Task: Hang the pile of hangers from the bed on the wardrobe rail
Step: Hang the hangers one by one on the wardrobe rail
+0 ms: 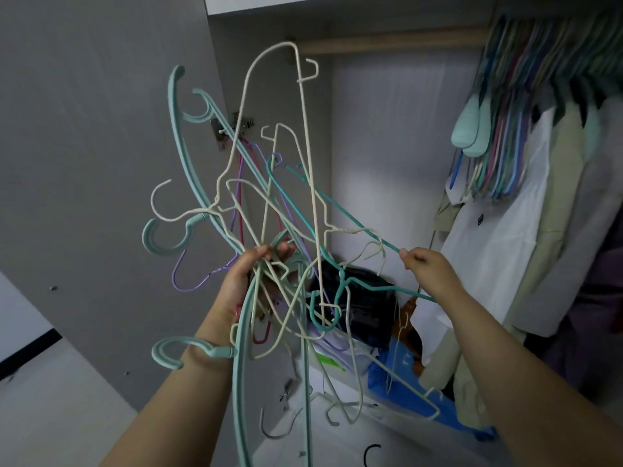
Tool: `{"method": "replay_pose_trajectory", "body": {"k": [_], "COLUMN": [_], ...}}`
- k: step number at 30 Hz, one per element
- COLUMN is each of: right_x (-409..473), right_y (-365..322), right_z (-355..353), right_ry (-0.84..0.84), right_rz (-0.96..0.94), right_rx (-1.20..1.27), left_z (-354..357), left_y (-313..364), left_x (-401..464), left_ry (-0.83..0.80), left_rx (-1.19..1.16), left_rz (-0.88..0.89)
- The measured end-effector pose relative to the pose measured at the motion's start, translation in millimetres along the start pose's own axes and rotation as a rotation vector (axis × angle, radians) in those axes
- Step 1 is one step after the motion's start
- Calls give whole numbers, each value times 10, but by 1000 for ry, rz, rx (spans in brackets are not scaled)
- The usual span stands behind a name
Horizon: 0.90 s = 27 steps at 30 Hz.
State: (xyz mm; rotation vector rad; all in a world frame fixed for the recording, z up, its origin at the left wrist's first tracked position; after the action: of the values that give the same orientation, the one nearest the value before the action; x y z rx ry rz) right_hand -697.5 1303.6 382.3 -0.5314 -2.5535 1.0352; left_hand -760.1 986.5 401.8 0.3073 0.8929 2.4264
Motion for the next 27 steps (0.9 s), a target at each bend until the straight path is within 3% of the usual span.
{"method": "replay_pose_trajectory", "body": {"k": [5, 10, 19, 23, 27], "right_x": [1, -26, -185, -186, -258], "right_y": [-53, -170, -73, -225, -269], "right_z": [-57, -344, 131, 13, -71], "right_ry": [-90, 138, -54, -3, 58], "right_rz": [-37, -60, 36, -12, -64], "right_rx": [-108, -306, -92, -180, -213], "left_z": [150, 263, 203, 244, 297], "left_y": [-35, -11, 4, -15, 28], "left_x": [-19, -34, -61, -137, -159], "left_ry": [-103, -132, -61, -24, -24], "left_rx": [-57, -83, -29, 33, -78], "left_rz": [-3, -6, -2, -13, 31]}}
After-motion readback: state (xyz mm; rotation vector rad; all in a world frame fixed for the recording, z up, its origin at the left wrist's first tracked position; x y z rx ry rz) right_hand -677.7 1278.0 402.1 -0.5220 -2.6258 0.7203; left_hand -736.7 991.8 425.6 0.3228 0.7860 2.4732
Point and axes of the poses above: each hand's wrist, its own x-axis towards the middle knuckle, its own z-axis out of the palm, y = z × x, the point moved 10 cm from there along x, towards the middle knuckle, and after that the axes turned 8 degrees about -x, right-handed, at the moved point
